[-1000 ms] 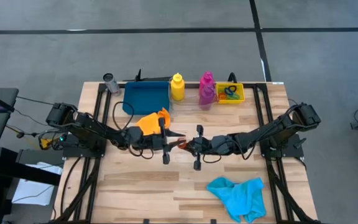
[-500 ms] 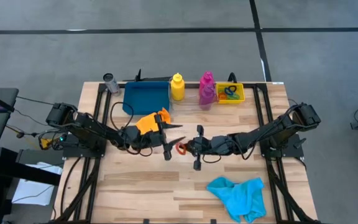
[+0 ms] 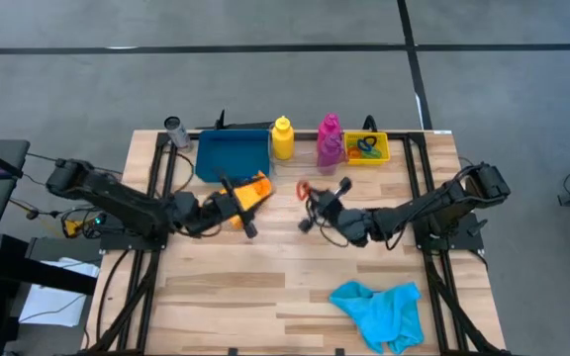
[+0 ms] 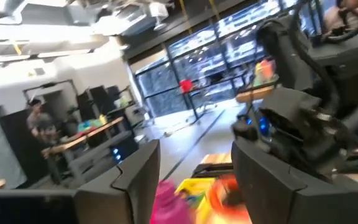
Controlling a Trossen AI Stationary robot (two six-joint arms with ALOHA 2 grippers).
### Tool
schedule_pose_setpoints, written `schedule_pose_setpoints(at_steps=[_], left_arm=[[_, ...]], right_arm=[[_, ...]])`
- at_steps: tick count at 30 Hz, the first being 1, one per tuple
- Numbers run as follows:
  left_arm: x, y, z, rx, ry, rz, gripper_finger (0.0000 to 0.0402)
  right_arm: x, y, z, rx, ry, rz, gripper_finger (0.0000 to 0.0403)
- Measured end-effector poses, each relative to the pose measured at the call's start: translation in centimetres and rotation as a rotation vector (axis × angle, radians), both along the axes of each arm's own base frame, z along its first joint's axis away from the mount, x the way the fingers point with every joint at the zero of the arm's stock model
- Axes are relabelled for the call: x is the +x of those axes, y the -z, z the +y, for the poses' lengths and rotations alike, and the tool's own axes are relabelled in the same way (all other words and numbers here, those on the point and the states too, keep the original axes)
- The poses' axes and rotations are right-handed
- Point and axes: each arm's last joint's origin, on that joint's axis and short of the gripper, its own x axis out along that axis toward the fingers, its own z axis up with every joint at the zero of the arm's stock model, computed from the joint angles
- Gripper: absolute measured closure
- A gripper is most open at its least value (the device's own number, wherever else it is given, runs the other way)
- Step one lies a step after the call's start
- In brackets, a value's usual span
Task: Pick & Place Sports Items
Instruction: Put the orange spring keychain into the yellow bin
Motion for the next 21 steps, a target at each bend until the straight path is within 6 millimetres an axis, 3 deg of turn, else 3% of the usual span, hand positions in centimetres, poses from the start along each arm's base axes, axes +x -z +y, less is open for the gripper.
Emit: schedule_pose_setpoints(at_steps=[7,14,18,21], left_arm=[[-4.0,-1.1,0.1,-0.117,0.010,0.058,0.0211],[-6.9,-0.5,0.9,-0.213,0.037,0.085,0.0211],[-8.0,0.4,1.2,-0.222,0.037,0.080,0.0211],[-8.5,0.8,1.4,-0.234,0.039,0.071,0.0211]], right_arm=[[-1.3,-3.1,-6.0,-0.043,0.304,-0.045,0.0403],[-4.7,-6.7,-12.0,-0.104,0.514,-0.005,0.0403],[-7.2,-7.2,-14.4,-0.091,0.648,0.073,0.0403],[-8.9,-6.6,-15.4,-0.010,0.647,0.093,0.0403]])
